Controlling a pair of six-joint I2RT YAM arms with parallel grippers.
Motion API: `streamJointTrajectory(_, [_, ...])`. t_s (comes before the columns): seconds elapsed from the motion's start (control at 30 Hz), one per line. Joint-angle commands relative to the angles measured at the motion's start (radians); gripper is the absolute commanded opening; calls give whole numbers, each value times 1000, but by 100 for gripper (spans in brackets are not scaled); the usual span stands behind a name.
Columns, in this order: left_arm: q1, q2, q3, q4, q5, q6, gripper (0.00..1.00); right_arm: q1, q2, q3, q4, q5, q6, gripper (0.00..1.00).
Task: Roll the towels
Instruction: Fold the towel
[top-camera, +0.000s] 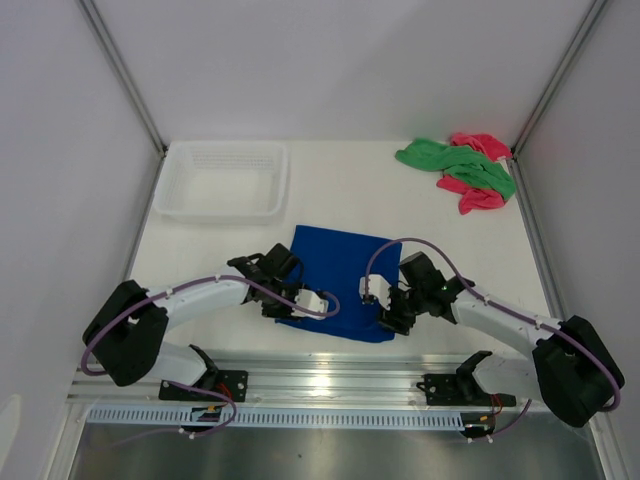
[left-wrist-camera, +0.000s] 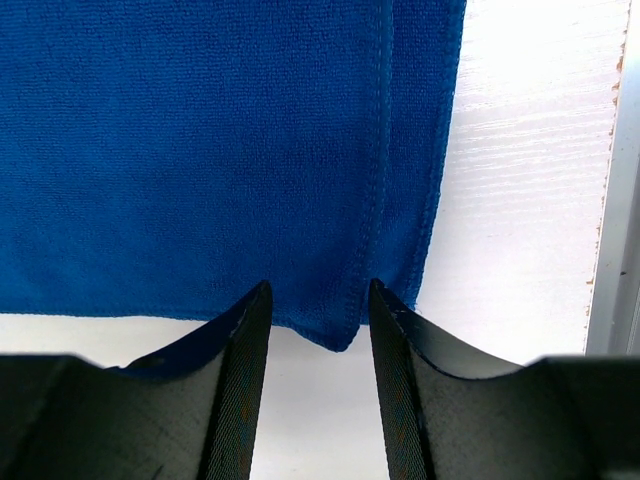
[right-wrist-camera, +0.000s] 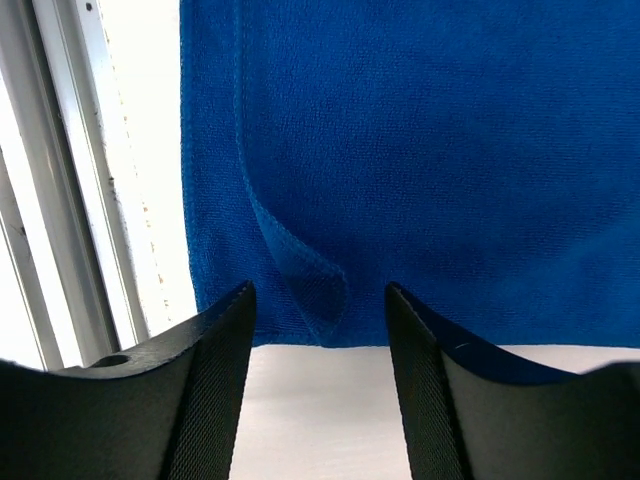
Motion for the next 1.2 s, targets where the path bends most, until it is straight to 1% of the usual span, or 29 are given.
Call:
streamJointTrajectory(0.0, [6, 10, 8, 16, 42, -18, 47, -8, 14, 12, 26, -31, -13, 56])
streamJointTrajectory(0.17, [7, 28, -7, 37, -10, -14, 43, -1, 40, 23, 13, -41, -22, 47])
streamJointTrajectory(0.23, [12, 28, -8, 45, -34, -23, 39, -1, 40, 26, 15, -34, -23, 43])
streamJointTrajectory(0.27, [15, 30, -4, 54, -41, -26, 39, 0, 42, 27, 15, -32, -25, 41])
streamJointTrajectory(0.4, [21, 39, 11, 59, -59, -54, 41, 3, 40, 26, 13, -32, -25, 40])
streamJointTrajectory(0.5, [23, 50, 17, 54, -59, -57, 41, 5, 33, 26, 12, -35, -25, 38])
streamJointTrajectory(0.53, [21, 54, 17, 53, -61, -57, 40, 5, 31, 26, 12, -34, -26, 34])
streamJointTrajectory(0.67, [21, 53, 20, 47, -58, -61, 28, 5, 29, 29, 15, -40, -20, 26])
streamJointTrajectory(0.7, [23, 48, 20, 45, -45, -63, 21, 5, 29, 29, 15, -45, -19, 25])
streamJointTrajectory(0.73, [23, 45, 19, 40, -39, -66, 17, 5, 31, 30, 15, -48, -19, 24])
streamJointTrajectory(0.77, [23, 42, 20, 39, -32, -68, 9, 5, 33, 33, 10, -51, -20, 22])
streamJointTrajectory(0.83, [23, 33, 23, 31, -15, -71, 1, 6, 34, 36, 1, -61, -28, 20])
streamJointTrajectory(0.87, [24, 30, 20, 27, -12, -72, 1, 6, 36, 39, -13, -66, -32, 15])
streamJointTrajectory(0.93, [27, 22, 22, 25, -13, -80, 1, 8, 31, 46, -22, -63, -34, 15])
streamJointTrajectory(1.0, [33, 19, 22, 10, -12, -77, 18, 8, 25, 47, -33, -58, -34, 15])
streamJointTrajectory(1.07, [37, 19, 20, -1, -5, -74, 31, 8, 16, 46, -30, -55, -33, 15])
streamJointTrajectory(1.1, [40, 19, 19, -1, -4, -75, 34, 8, 17, 46, -30, -57, -32, 15])
streamJointTrajectory(1.17, [41, 24, 22, 8, -5, -83, 34, 8, 25, 47, -30, -57, -31, 15])
